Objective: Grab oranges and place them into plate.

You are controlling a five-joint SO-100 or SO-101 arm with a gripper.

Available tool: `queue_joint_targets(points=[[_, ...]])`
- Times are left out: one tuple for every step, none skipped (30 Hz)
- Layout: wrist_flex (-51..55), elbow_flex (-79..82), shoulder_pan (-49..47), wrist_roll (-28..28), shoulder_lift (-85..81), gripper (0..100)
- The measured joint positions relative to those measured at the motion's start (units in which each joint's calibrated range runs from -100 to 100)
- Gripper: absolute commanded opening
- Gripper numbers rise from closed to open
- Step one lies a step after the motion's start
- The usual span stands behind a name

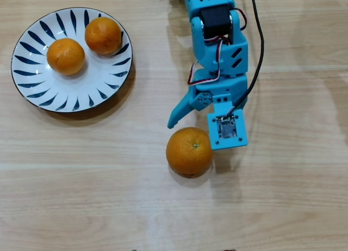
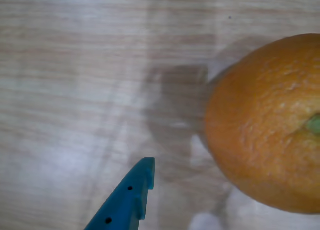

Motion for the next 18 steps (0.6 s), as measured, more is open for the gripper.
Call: queue_joint_targets(points=[[-0.8,0.0,0.3,0.0,0.5,47],[-1.7,0.0,0.5,0.0,1.1,47],[-3.7,0.1,0.8,0.0,2.5,47],[-4.0,0.1,0.8,0.0,2.6,47],[-6.5,0.0,1.0,1.3,4.0,47],[-7.1,0.1,1.3,1.7,4.3,47],[-7.3,0.1,1.8,1.8,5.1,47],[-7.5,0.1,2.1,1.9,5.5,47],[-7.7,0.1,2.4,1.9,5.8,47],[-7.8,0.1,2.8,2.0,6.1,47],[-7.8,0.1,3.0,2.1,6.2,47],[-7.8,0.1,3.0,2.1,6.2,46],[-7.8,0.1,3.1,2.1,6.2,46],[-7.8,0.1,3.1,2.1,6.2,46],[-8.6,0.1,3.1,2.1,6.2,46],[-9.6,0.1,3.1,2.1,6.2,46],[-10.8,0.1,3.1,2.1,6.3,46],[-12.0,0.6,3.1,2.1,6.3,43]])
